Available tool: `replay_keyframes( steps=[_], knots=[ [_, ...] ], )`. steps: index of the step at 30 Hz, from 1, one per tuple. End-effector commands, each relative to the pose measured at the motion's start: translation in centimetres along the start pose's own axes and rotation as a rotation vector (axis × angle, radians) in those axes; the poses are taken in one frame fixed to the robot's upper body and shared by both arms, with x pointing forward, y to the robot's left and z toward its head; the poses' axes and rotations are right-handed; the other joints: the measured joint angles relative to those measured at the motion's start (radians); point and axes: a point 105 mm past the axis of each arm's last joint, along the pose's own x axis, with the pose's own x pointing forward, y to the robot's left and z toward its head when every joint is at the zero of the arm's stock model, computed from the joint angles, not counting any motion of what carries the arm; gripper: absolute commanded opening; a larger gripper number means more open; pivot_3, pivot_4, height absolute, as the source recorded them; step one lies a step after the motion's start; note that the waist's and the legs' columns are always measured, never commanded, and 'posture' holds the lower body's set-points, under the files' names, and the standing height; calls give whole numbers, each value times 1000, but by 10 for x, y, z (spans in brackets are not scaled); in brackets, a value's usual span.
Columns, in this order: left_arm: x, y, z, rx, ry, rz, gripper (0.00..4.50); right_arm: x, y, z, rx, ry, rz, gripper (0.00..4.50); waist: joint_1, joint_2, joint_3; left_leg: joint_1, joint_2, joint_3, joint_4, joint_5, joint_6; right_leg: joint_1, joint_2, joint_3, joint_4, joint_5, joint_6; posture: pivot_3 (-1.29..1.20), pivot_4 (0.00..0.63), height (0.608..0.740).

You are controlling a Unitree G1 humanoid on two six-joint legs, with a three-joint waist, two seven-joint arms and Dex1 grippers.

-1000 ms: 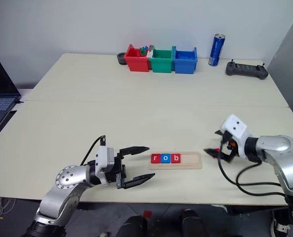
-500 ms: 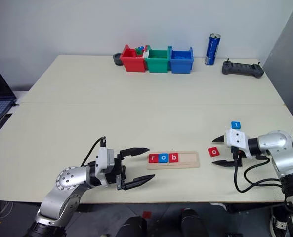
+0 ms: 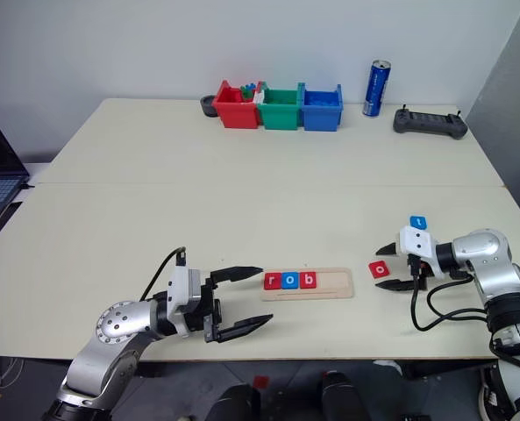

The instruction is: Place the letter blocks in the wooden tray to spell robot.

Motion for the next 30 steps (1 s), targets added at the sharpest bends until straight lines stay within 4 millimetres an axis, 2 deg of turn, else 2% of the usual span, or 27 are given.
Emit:
replay_keyframes(
  steps=[1, 4, 5, 11, 15, 18, 20, 24, 30],
  knots=[
    [2, 0, 13, 54, -33, -3, 4500, -4, -4, -1, 4, 10, -22, 2570, 0, 0, 0, 0, 0, 0, 0, 0, 0, 0, 0, 0, 0, 0, 0, 0, 150, 740],
    [2, 0, 14, 55, -35, -6, 4500, -5, -4, 1, 16, -4, -33, 1506, 0, 0, 0, 0, 0, 0, 0, 0, 0, 0, 0, 0, 0, 0, 0, 0, 150, 740],
    [2, 0, 14, 55, -35, -7, 4500, -6, -5, 2, 17, -9, -40, 1443, 0, 0, 0, 0, 0, 0, 0, 0, 0, 0, 0, 0, 0, 0, 0, 0, 150, 740],
    [0, 2, 15, 60, -32, -3, 4500, -13, -4, 23, 4, -64, -65, 1444, 0, 0, 0, 0, 0, 0, 0, 0, 0, 0, 0, 0, 1, 0, 0, 0, 150, 740],
    [-1, 1, 15, 61, -29, 2, 4500, -13, 2, 52, 14, -136, -78, 1444, 0, 0, 0, 0, 0, 0, 0, 0, 0, 0, 0, 0, 1, 0, 0, 0, 150, 740],
    [-2, 4, 17, 65, -30, 11, 4500, 4, 16, 84, 46, -210, -50, 1444, 0, 1, 0, 0, 0, -1, 0, 0, 0, 0, 0, 0, 1, 0, 0, 0, 150, 740],
    [-2, 5, 18, 67, -32, 14, 4500, 12, 24, 95, 63, -230, -43, 1444, 1, 1, 0, 0, 0, -1, 0, 0, 0, 0, 1, -1, 1, 0, 0, 0, 150, 740],
    [-2, 6, 18, 72, -30, 20, 4500, 32, 39, 95, 33, -173, -38, 1444, 7, 0, 0, -1, 0, -1, 0, 0, 0, -1, 0, -1, 0, 0, 0, 0, 150, 740],
    [-1, 1, 20, 65, -31, 18, 4500, 42, 45, 94, -3, -133, -16, 1444, 10, 0, 0, -2, 0, -1, 0, 0, 0, -1, 0, -1, 0, 0, 0, 0, 150, 740]
  ],
)
